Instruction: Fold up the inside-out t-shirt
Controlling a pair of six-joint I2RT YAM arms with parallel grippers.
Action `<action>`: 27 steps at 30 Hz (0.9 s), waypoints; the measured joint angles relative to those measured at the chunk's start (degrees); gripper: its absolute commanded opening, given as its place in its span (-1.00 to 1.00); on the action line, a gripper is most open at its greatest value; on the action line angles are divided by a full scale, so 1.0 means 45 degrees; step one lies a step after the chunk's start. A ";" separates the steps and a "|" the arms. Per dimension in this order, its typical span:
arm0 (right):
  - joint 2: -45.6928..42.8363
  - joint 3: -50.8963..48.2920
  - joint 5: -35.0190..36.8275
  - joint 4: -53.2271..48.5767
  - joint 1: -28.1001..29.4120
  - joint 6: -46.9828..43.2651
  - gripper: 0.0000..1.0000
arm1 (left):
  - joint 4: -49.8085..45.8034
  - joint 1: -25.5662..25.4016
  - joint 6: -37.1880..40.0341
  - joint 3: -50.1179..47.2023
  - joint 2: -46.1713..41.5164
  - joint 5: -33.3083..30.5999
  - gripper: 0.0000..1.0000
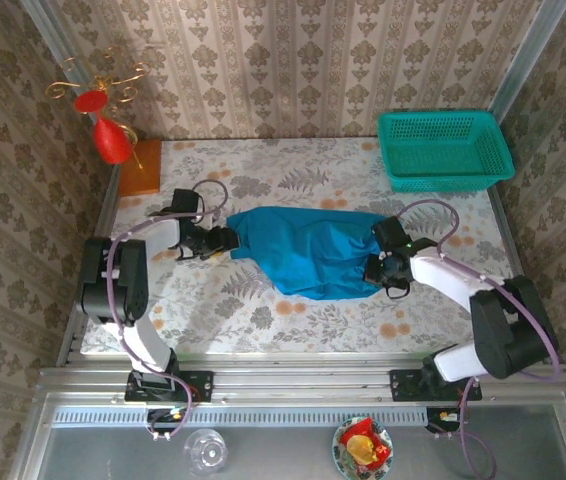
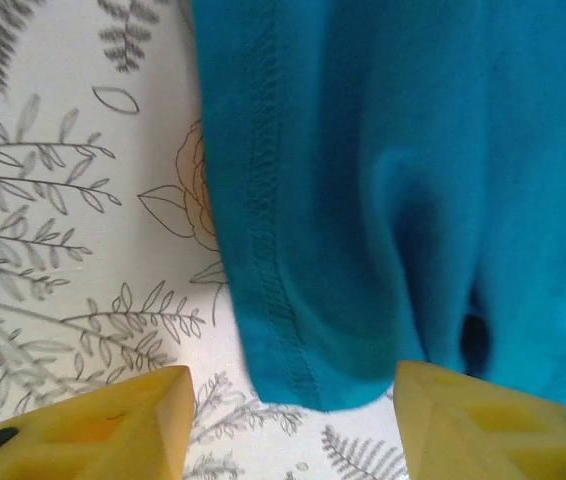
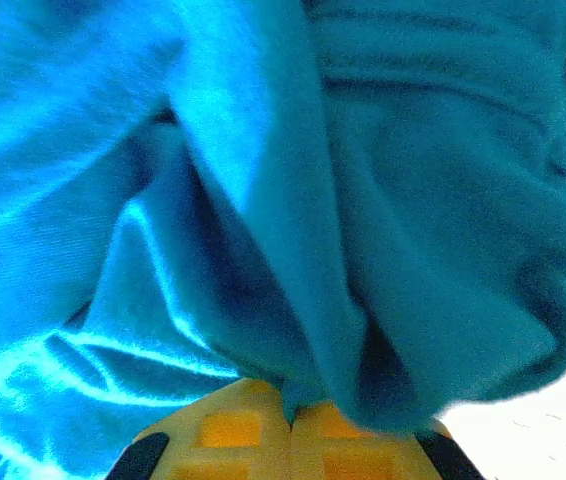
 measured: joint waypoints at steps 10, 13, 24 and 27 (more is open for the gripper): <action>-0.2924 0.1846 0.0345 -0.1642 0.0000 0.0010 -1.00 | 0.0185 -0.0087 -0.0170 0.0170 0.0534 -0.0185 -0.66; -0.3405 0.2341 0.0495 -0.2225 0.0000 0.0000 -1.00 | 0.0408 -0.0311 -0.0257 0.0175 0.0534 -0.0053 -0.89; -0.5396 0.5867 0.1870 -0.3910 0.0000 -0.0544 -1.00 | -0.0049 0.0058 -0.0335 0.1316 -0.2584 -0.0019 -1.00; -0.5974 0.6931 0.2438 -0.4143 0.0000 -0.0879 -1.00 | -0.0291 0.0602 -0.0330 0.1851 -0.4240 -0.0107 -1.00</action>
